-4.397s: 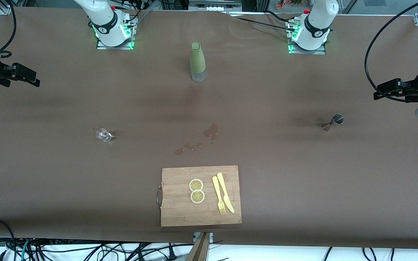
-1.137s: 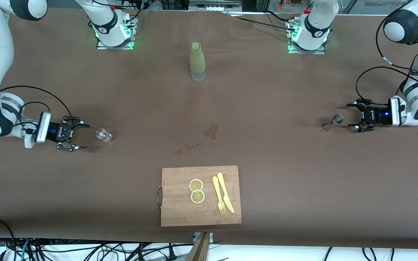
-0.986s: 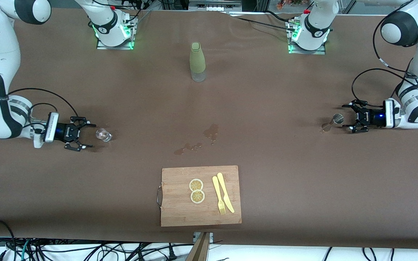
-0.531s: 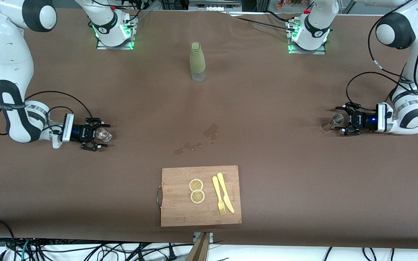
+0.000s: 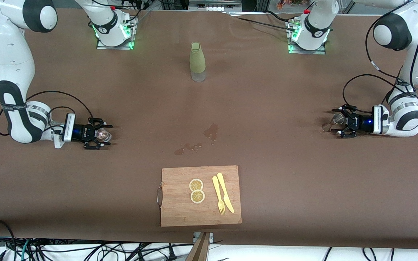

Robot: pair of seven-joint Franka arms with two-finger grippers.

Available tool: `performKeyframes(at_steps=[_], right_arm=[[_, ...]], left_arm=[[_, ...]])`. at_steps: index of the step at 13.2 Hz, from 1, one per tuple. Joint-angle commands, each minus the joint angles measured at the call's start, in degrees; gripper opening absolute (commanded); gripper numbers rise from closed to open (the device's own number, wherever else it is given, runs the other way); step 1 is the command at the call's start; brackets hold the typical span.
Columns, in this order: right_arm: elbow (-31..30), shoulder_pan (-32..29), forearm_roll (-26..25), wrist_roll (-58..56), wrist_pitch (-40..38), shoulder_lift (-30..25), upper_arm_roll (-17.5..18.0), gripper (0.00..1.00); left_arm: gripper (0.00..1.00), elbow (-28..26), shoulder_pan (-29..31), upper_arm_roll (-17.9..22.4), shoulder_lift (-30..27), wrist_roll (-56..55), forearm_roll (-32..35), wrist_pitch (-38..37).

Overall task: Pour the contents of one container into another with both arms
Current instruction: 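Close the right gripper on the glass cup while the left gripper grips the jigger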

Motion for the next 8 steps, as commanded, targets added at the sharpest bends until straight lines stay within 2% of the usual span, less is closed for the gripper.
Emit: performKeyframes(at_steps=[1,2,3,5,6,8], right_arm=[[0.2,-0.4,1.0,-0.7,-0.9,0.4,0.2,0.49],[0.3,-0.4,1.0,-0.7,-0.9,0.7,0.2,0.42],[0.3,-0.5,1.1,-0.6,-0.9,0.7,0.2,0.39],[0.3,-0.6,1.0,-0.4,-1.0,0.7,0.2,0.23],[0.3,-0.6,1.0,-0.2,-1.2,0.7,0.2,0.2],[0.3,-0.6,1.1,0.2,-1.7,0.7,0.2,0.2]], left_arm=[[0.99,0.7,-0.5,0.1,0.7,2.7,-1.7,0.8],[0.9,0.7,-0.5,0.2,0.6,2.7,-2.1,0.8],[0.88,0.8,-0.4,0.2,0.5,2.7,-2.1,0.8],[0.89,1.5,-0.4,0.3,0.6,2.8,-1.9,0.8],[0.87,1.5,-0.4,0.3,0.6,2.8,-1.9,0.8],[0.67,1.5,-0.3,0.3,0.6,3.2,-1.8,0.8]])
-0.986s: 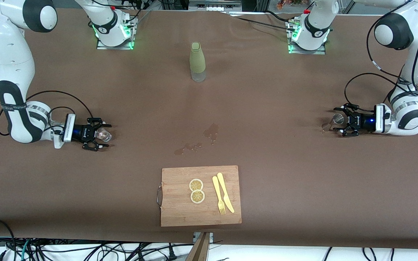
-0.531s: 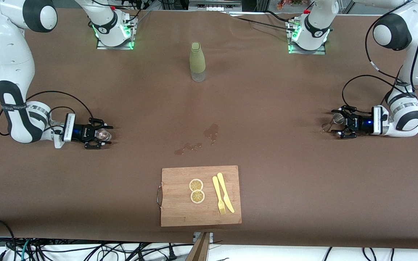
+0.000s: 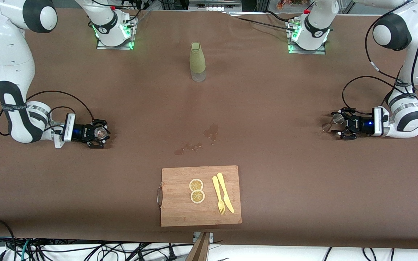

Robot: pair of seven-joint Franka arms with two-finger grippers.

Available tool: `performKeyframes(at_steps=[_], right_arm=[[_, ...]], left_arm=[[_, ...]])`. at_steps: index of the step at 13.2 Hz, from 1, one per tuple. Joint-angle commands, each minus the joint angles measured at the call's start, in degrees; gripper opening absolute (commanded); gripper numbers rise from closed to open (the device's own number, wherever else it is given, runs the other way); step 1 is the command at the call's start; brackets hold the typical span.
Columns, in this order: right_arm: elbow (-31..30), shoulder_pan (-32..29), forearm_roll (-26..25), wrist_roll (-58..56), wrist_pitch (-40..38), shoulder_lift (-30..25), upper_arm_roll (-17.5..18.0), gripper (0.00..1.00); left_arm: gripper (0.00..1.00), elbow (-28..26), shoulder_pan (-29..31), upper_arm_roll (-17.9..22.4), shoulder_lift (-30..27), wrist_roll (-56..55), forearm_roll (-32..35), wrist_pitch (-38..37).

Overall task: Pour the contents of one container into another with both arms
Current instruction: 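Close the right gripper on the glass cup while the left gripper grips the jigger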

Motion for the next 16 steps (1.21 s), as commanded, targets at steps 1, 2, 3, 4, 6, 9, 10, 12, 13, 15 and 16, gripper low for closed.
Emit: performKeyframes(at_steps=[1,2,3,4,6,9,10,12,13,15,16], right_arm=[[0.3,-0.5,1.1,0.6,-1.4,0.5,0.2,0.19],[0.3,-0.5,1.5,0.9,-1.5,0.4,0.2,0.19],[0.6,-0.4,1.5,1.3,-2.2,0.3,0.3,0.16],[0.7,-0.3,1.6,2.5,-2.8,0.1,0.4,0.16],[1.4,-0.1,1.9,4.1,-3.8,-0.6,1.7,0.13],[2.7,0.1,1.9,8.8,-3.5,-2.3,4.3,0.03],[3.2,0.1,1.9,9.5,-3.6,-2.4,5.0,0.01],[3.6,0.2,1.9,12.0,-3.6,-3.5,6.7,0.01],[3.6,0.5,1.9,14.3,-3.5,-4.3,8.0,0.01],[4.8,2.3,1.7,18.3,-3.1,-5.7,9.8,0.01],[6.1,3.9,1.2,20.2,-3.5,-5.7,9.8,0.01]], left_arm=[[0.57,0.7,-0.1,0.3,0.7,3.3,-1.3,0.5],[0.47,0.7,-0.1,0.3,0.9,3.4,-1.5,0.6],[0.46,0.7,-0.1,0.3,1.2,3.6,-1.6,1.2],[0.44,0.7,-0.1,0.3,1.5,3.6,-1.6,1.3],[0.41,0.7,-0.1,0.3,1.8,4.0,-1.5,1.8],[0.41,0.7,-0.1,0.3,1.9,6.1,-1.6,2.3],[0.41,0.7,-0.1,0.3,1.8,6.1,-1.6,2.3],[0.41,0.7,-0.1,0.3,1.6,6.0,-1.6,2.2],[0.42,0.7,-0.1,0.3,1.4,5.9,-1.6,2.1],[0.43,0.7,0.0,0.3,1.3,5.8,-1.6,2.0],[0.41,0.7,0.0,0.3,1.2,5.8,-1.6,1.8]])
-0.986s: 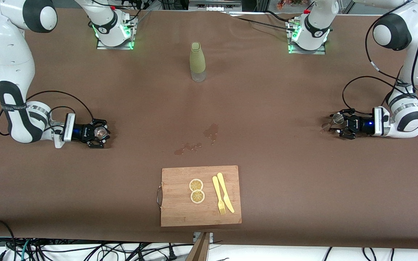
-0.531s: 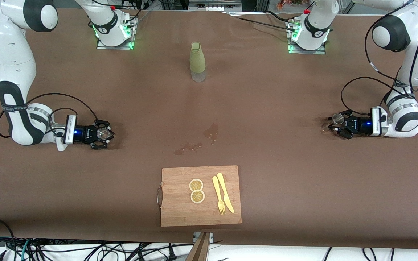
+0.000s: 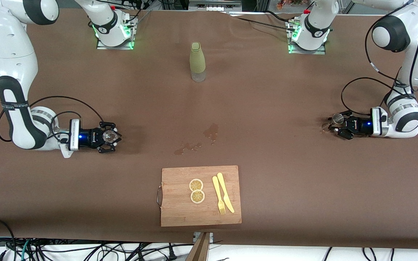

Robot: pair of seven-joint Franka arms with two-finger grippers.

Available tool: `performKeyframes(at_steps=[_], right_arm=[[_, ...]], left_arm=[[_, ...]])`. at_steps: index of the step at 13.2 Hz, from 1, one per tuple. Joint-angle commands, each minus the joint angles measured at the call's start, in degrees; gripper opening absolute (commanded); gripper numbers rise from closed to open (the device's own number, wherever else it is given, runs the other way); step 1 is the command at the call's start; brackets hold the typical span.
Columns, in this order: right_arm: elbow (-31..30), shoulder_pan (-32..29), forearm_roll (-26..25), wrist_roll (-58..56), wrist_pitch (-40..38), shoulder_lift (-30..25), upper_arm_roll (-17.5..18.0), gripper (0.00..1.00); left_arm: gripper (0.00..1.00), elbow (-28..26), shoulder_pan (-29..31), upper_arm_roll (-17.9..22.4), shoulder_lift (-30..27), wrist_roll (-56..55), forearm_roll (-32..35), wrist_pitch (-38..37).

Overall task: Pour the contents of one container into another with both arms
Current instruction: 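Lift the glass cup with the right gripper while the left gripper brings the jigger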

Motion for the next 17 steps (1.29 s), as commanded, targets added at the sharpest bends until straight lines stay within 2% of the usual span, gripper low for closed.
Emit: performKeyframes(at_steps=[1,2,3,8,11,17], right_arm=[[3.1,3.7,-0.4,5.2,-0.7,-1.4,0.5,0.01],[4.0,4.9,-0.4,5.9,-0.7,-1.4,0.5,0.01],[4.6,5.8,-0.4,6.5,-0.3,-1.4,0.5,0.01],[7.4,11.0,0.5,7.5,1.8,-1.5,0.9,0.01],[9.5,15.2,0.3,15.8,3.3,-3.5,0.9,0.01],[9.7,25.0,0.4,26.8,20.1,-7.8,1.0,0.01]], left_arm=[[0.26,0.1,0.0,0.2,0.0,3.2,-1.6,0.3],[0.08,0.1,0.0,0.2,0.0,3.3,-1.6,0.3],[0.0,0.0,0.0,0.2,0.1,3.5,-1.6,0.3],[0.0,0.0,-0.1,-0.3,0.4,5.6,-2.6,0.4],[0.0,0.3,-0.1,-0.6,-0.3,5.1,-2.1,0.4],[0.0,0.6,-4.5,-3.9,-3.5,-0.8,-2.8,1.5]])
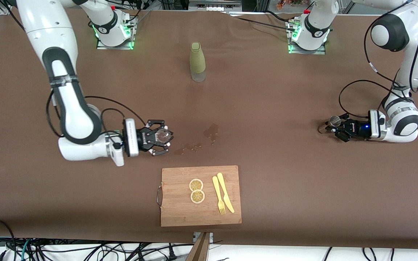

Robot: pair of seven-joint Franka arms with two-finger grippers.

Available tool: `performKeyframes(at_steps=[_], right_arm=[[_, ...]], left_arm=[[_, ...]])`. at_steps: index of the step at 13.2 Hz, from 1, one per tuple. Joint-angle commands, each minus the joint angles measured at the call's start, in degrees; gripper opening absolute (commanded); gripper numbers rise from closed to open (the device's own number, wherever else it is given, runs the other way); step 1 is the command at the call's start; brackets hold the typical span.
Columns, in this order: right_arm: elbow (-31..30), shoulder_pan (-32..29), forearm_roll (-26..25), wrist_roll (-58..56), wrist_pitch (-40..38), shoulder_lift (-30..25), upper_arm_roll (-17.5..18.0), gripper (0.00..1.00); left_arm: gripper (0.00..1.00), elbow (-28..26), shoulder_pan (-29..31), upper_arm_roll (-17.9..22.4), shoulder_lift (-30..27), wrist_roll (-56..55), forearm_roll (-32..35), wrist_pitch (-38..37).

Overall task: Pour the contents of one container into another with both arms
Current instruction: 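Lift the glass cup with the right gripper while the left gripper brings the jigger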

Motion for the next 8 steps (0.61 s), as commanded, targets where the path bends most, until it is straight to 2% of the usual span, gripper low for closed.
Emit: performKeyframes(at_steps=[1,3,8], right_arm=[[-0.7,3.3,0.4,4.3,4.8,-2.2,-0.2,0.01],[-0.7,5.2,-0.4,7.9,7.1,-2.3,-0.3,0.01],[-0.8,11.2,-1.9,14.3,16.0,-4.0,-0.5,0.01]], left_arm=[[0.0,-0.5,-3.6,-1.7,-2.7,-2.3,-2.1,2.7],[0.0,-0.5,-6.4,-3.9,-3.3,-4.3,-3.7,6.5],[0.0,-0.5,-14.4,-7.1,-3.1,-9.3,-15.1,15.9]])
